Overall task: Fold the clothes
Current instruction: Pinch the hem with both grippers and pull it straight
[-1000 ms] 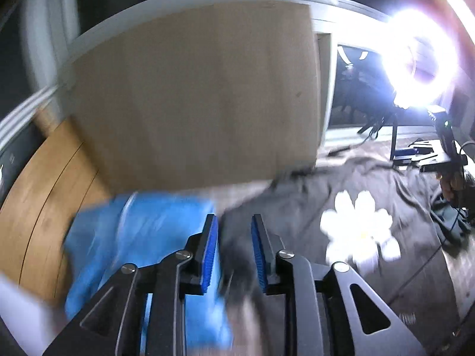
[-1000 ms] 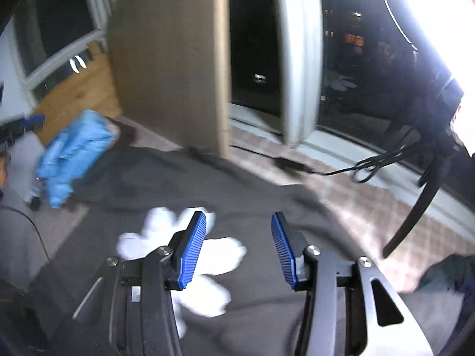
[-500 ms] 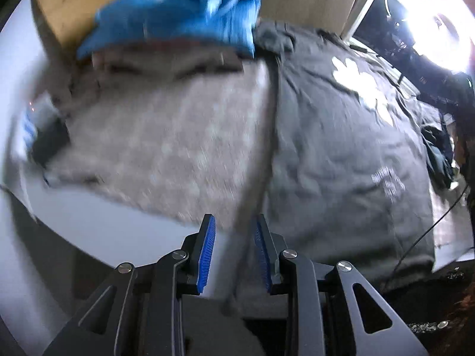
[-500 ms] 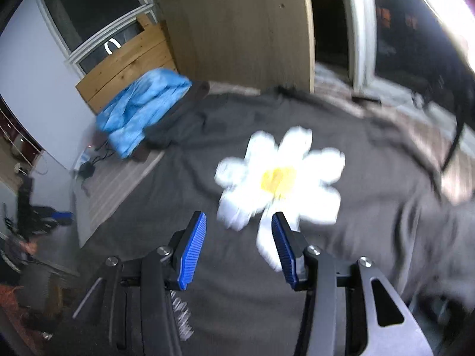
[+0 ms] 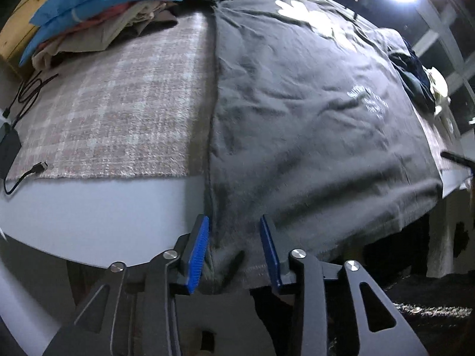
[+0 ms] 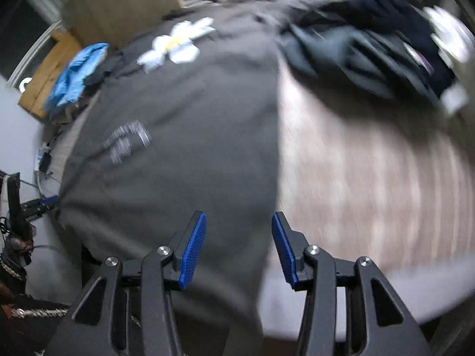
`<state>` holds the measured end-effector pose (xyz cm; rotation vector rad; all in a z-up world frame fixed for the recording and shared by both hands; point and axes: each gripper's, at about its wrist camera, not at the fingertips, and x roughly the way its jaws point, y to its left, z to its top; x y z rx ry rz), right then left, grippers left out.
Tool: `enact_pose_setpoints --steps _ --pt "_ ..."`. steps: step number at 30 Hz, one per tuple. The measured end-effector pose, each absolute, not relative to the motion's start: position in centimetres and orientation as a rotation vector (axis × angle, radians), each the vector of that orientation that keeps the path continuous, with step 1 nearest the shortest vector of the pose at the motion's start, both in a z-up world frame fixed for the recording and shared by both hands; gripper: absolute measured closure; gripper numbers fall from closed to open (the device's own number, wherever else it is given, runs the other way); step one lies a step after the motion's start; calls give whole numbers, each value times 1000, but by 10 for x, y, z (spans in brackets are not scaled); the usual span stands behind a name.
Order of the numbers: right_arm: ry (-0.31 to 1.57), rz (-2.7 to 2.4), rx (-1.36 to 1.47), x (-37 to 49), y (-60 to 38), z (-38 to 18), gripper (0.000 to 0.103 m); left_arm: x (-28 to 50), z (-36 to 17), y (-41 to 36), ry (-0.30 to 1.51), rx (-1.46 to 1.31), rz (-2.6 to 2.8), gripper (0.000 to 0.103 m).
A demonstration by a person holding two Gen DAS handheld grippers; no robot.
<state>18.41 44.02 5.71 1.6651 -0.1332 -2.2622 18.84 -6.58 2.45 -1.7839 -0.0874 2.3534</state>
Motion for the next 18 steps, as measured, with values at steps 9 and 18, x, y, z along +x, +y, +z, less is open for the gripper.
enact_pose_setpoints --steps 9,18 --pt "-169 -2272 1707 234 452 30 54 189 14 -51 -17 -1820 2333 57" --pt "-222 -2208 1624 240 446 35 100 203 17 -45 -41 -1784 2328 100"
